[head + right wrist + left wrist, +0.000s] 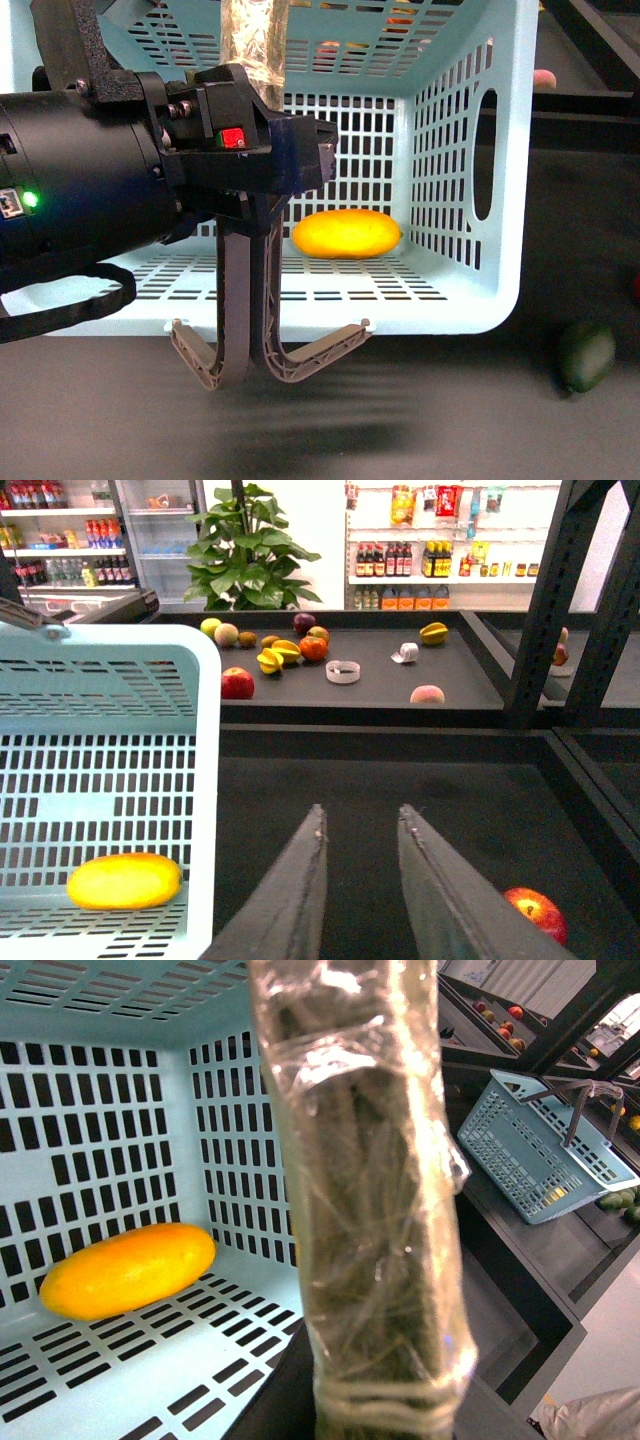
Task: Pick mango with right arm and hold basket with left
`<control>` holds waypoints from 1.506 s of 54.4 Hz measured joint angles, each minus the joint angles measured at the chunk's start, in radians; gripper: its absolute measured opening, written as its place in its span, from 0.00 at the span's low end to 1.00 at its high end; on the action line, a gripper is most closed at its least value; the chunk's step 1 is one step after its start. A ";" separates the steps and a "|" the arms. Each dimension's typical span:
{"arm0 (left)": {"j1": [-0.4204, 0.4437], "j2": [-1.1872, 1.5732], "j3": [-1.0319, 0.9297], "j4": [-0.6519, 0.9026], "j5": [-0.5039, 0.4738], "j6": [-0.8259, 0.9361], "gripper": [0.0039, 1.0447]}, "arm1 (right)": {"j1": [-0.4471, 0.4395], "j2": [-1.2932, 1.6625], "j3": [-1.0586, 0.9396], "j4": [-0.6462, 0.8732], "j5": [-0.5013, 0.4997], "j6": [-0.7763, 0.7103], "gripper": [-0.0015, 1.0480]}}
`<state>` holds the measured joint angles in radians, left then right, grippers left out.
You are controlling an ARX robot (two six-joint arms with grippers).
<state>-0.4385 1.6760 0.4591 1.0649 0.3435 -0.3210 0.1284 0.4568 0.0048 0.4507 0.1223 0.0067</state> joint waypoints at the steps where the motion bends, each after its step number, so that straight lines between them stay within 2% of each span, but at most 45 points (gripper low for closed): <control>1: 0.000 0.000 0.000 0.000 0.000 -0.001 0.08 | -0.006 -0.015 0.000 -0.013 -0.006 0.000 0.15; 7: 0.000 0.000 0.000 0.000 0.000 -0.001 0.08 | -0.093 -0.074 0.000 -0.067 -0.112 -0.005 0.01; 11: 0.000 0.000 0.000 0.000 0.001 0.000 0.08 | -0.122 -0.106 0.000 -0.097 -0.114 -0.005 0.02; 40: 0.000 0.000 0.000 0.000 0.000 0.000 0.08 | -0.126 -0.280 0.000 -0.269 -0.121 -0.006 0.02; 48: 0.000 0.000 0.000 0.000 0.000 0.000 0.08 | -0.126 -0.425 0.000 -0.441 -0.123 -0.006 0.02; 77: 0.000 0.000 0.000 0.000 0.000 -0.002 0.08 | -0.126 -0.451 0.000 -0.449 -0.124 -0.006 0.02; 82: 0.000 0.000 0.000 0.000 0.000 0.000 0.08 | -0.126 -0.451 0.000 -0.449 -0.124 -0.007 0.19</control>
<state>-0.4385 1.6760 0.4595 1.0649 0.3431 -0.3214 0.0021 0.0055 0.0051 0.0017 -0.0013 -0.0002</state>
